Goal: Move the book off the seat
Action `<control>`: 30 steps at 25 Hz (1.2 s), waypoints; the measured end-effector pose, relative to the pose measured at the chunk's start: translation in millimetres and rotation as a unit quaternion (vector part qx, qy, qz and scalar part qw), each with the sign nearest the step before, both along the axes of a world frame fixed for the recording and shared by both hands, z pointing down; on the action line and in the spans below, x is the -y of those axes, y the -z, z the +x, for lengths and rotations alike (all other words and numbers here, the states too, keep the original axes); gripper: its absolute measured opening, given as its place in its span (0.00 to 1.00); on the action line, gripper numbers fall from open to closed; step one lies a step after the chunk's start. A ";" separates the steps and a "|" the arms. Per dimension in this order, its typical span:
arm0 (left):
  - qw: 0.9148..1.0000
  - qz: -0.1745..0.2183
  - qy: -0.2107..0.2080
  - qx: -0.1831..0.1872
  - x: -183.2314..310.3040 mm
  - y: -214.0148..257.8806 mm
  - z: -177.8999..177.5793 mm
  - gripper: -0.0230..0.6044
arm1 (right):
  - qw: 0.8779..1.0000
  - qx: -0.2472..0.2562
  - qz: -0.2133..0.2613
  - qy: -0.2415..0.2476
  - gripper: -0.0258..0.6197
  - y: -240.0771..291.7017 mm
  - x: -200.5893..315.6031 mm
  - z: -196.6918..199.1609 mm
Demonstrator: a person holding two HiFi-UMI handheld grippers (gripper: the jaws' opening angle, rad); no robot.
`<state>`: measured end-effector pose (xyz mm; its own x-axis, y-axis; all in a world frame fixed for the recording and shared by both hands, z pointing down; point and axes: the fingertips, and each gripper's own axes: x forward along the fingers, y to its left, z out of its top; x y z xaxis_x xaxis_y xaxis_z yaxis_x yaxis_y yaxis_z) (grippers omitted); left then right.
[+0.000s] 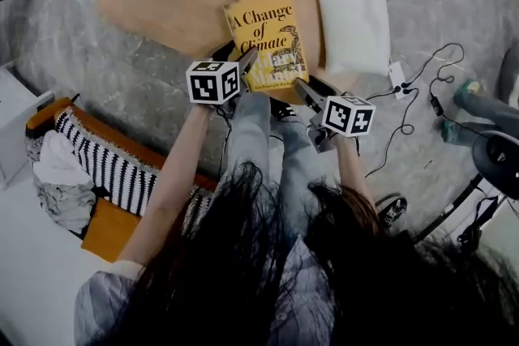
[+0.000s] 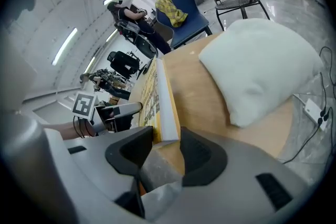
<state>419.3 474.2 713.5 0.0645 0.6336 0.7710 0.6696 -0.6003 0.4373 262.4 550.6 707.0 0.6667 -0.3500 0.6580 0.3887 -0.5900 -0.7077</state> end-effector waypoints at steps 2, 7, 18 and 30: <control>1.000 0.010 -0.006 -0.007 -2.0 -10.4 0.0 0.45 | 1.000 0.010 0.003 -0.004 0.31 -11.0 3.6 -1.8; 1.000 0.027 -0.007 0.001 -7.7 -35.1 -0.2 0.44 | 0.997 0.024 0.035 -0.060 0.31 -30.7 0.9 -4.5; 0.999 0.034 -0.003 0.033 2.3 -54.8 -2.9 0.43 | 0.994 0.082 0.036 -0.054 0.31 -58.8 13.2 -15.6; 0.996 0.033 0.062 0.048 60.7 -60.4 -5.0 0.43 | 0.993 0.111 -0.042 -0.010 0.42 -64.9 8.5 -22.8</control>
